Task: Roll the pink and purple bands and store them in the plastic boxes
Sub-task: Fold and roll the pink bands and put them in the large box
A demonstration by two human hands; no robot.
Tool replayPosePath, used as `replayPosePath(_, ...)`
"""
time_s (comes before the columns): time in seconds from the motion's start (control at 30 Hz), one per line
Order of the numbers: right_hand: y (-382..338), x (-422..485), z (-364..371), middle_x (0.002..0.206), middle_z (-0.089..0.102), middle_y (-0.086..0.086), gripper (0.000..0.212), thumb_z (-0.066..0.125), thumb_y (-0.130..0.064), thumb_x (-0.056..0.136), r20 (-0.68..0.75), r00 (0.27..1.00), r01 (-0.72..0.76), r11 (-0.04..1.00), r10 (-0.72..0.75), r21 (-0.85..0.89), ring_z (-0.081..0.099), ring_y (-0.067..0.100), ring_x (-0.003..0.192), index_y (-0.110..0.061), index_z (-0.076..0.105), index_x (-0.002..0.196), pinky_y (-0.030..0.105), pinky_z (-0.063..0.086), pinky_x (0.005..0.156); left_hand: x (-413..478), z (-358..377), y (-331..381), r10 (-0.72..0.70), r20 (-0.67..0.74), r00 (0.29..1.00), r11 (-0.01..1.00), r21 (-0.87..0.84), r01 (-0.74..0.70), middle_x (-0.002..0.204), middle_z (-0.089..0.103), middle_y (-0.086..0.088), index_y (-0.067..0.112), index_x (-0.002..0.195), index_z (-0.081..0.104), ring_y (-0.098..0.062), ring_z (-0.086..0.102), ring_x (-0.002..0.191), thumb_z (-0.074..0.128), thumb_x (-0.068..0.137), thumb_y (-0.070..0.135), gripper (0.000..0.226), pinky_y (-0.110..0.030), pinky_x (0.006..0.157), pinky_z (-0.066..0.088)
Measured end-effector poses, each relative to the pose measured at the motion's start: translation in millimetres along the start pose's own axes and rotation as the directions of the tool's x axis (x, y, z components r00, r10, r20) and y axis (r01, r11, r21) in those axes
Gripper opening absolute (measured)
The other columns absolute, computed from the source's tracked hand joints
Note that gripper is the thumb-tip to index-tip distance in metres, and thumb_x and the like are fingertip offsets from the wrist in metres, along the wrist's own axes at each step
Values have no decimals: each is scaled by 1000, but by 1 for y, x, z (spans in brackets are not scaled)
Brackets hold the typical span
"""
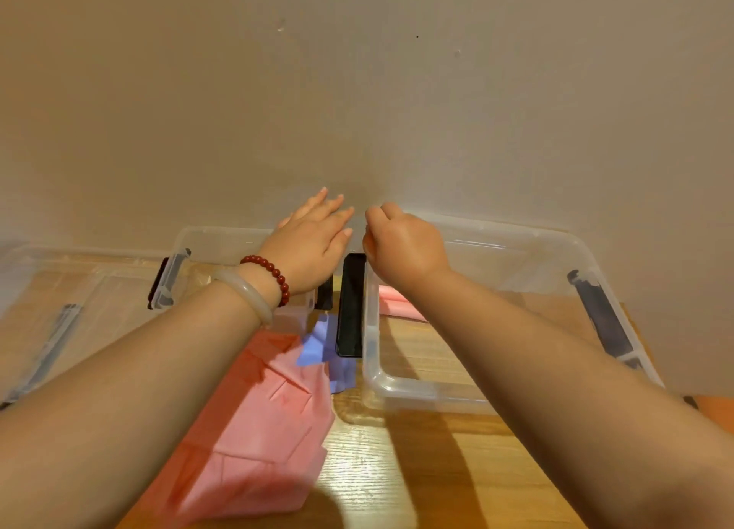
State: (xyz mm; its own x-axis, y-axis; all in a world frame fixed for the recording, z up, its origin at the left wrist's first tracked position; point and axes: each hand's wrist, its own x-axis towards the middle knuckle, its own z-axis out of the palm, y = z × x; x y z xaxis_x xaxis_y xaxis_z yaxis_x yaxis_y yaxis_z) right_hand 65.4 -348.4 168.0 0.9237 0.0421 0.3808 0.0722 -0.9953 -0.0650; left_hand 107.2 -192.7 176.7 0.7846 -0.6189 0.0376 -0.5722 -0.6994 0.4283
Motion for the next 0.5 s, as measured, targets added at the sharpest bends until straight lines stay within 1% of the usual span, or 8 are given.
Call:
replayPosePath(0.07,-20,4,0,59,54,12,24,82,-4,66,-54,999,4,1000,-4,5,46,29,36,-5,59,69,21,22,44,-6,-8,-11,14,-6,1000,1000,19,-13,162,13,5,23,152,24,-11,-2,149,23,105,34,48,-37,119,5)
replayPosePath(0.17,-48,11,2,59,55,11,24,84,-6,65,-62,998,11,999,-9,33,48,29,36,-4,60,70,20,23,42,-15,-18,-27,34,-16,999,999,23,-33,161,15,5,23,152,26,-11,-1,149,24,105,34,48,-38,119,6)
replayPosePath(0.27,-74,17,9,61,56,14,20,80,-2,68,-99,995,22,997,-14,80,51,31,39,-1,61,73,18,16,44,-24,-24,-45,50,-38,998,998,34,-49,161,18,3,20,150,30,-13,1,149,26,104,30,47,-41,120,9)
replayPosePath(0.3,-84,18,12,67,58,16,15,75,-2,73,-88,996,22,996,-14,89,55,34,46,0,62,79,20,14,45,-28,-25,-52,51,-47,998,998,38,-49,160,19,3,20,150,31,-13,2,149,27,104,28,47,-41,120,9)
replayPosePath(0.33,-94,18,15,78,60,18,11,68,-3,81,-68,998,14,997,-8,80,59,36,58,1,62,90,25,17,45,-32,-26,-59,50,-54,997,998,39,-48,160,21,2,19,149,32,-14,3,149,27,104,27,46,-41,121,10)
replayPosePath(0.4,-113,14,26,103,59,16,22,49,-8,95,74,997,-30,999,28,30,59,35,86,-3,56,116,34,27,55,-43,-23,-74,38,-57,998,999,31,-36,159,23,2,18,149,33,-14,4,149,27,104,26,46,-40,121,10)
replayPosePath(0.43,-122,10,32,110,57,14,26,45,-10,97,109,993,-44,998,41,33,57,33,94,-5,52,122,34,29,60,-50,-19,-82,33,-53,998,999,30,-31,159,24,2,18,148,34,-15,5,149,27,104,26,46,-39,121,9)
replayPosePath(0.5,-137,-1,46,115,56,11,29,44,-10,98,108,993,-55,997,48,60,54,29,101,-7,49,127,33,31,64,-64,-10,-96,20,-42,999,999,42,-19,158,26,1,17,148,35,-15,6,149,27,104,27,45,-38,121,9)
